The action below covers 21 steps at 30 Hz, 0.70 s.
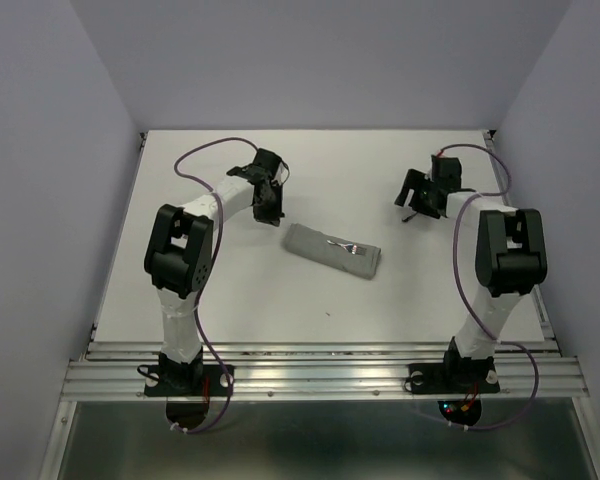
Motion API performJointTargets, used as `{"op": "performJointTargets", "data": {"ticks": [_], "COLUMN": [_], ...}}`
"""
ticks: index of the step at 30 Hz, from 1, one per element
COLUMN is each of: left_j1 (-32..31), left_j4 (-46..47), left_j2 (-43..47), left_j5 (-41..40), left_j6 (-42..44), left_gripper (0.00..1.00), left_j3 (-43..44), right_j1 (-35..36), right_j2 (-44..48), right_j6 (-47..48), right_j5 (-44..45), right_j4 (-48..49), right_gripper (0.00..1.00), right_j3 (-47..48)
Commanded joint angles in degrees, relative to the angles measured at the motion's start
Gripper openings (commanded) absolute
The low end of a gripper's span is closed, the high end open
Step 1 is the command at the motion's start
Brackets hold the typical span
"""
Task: Fold the napkin into a case and place the utensils inside
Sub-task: Rotate the knife from the center of the board.
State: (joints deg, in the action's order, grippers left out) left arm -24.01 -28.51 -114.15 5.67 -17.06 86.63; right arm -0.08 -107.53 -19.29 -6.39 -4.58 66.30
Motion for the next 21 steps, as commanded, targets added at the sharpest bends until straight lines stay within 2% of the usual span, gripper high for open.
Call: {"op": "performJointTargets", "data": {"ticks": [1, 4, 8, 12, 14, 21], "left_j1": [0.81, 0.98, 1.25, 1.42, 1.42, 1.42], "left_j4": [-0.05, 0.04, -0.05, 0.03, -0.05, 0.56], "left_j2": [4.20, 4.28, 4.81, 4.81, 4.55, 4.64], "left_j5": [-1.45, -1.19, -1.98, -1.81, -1.54, -1.54], "left_j6": [-0.78, -0.96, -1.40, -1.57, -1.66, -2.01], "left_gripper": [0.08, 0.08, 0.08, 0.08, 0.08, 0.08], "left_j3": [-1.81, -2.17, -1.90, -1.64, -1.38, -1.29], "right_j1": [2.01, 2.01, 2.01, 2.01, 2.01, 1.40], "right_j2": [-4.79, -8.47, -7.35, -5.24, -6.98, -12.71], "right_j6": [1.09, 3.90, 5.75, 8.65, 10.76, 11.12], "right_j5": [-1.87, -3.10, -4.85, 0.65, 3.65, 5.17], "right_j4": [0.63, -3.13, -6.84, -6.76, -7.81, -10.01], "right_gripper": [0.83, 0.83, 0.82, 0.83, 0.84, 0.84], "right_j3": [9.71, 16.72, 20.88, 21.06, 22.98, 28.26]}}
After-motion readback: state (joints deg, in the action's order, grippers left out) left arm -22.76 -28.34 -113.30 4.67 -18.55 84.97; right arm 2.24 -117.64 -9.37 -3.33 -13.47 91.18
